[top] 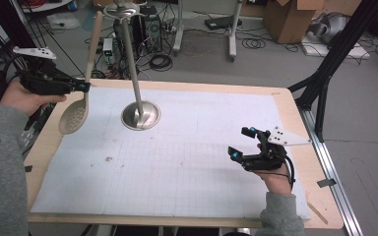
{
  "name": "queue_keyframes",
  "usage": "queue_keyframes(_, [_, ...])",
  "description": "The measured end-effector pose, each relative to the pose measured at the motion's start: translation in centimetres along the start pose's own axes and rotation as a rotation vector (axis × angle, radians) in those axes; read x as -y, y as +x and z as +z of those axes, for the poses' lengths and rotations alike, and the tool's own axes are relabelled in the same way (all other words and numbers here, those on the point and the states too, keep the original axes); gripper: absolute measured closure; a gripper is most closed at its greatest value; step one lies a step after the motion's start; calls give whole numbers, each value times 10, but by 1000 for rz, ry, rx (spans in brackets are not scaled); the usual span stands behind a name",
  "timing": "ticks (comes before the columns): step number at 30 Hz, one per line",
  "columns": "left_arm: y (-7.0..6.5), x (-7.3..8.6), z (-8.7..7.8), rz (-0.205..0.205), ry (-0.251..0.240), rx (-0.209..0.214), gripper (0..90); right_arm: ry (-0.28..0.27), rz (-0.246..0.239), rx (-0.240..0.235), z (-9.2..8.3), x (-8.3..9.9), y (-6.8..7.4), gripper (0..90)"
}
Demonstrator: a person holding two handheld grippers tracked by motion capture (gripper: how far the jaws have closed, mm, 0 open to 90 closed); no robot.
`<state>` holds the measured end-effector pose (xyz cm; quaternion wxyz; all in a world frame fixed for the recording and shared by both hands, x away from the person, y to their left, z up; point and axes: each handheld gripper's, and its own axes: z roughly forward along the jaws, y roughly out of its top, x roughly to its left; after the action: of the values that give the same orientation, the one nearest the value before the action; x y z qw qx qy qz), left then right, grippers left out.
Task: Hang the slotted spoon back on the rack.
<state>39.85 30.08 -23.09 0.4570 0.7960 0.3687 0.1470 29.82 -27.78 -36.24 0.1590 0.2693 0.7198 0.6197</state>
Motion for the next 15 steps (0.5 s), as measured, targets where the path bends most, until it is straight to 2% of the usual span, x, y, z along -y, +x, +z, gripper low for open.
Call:
queue_keyframes(6, [-2, -2, 10, -6, 5, -19, 778, -3, 0, 0, 0, 0, 0, 98])
queue_keyframes(15, [-5, -4, 24, -16, 16, -25, 777, 1, 2, 1, -1, 0, 0, 98])
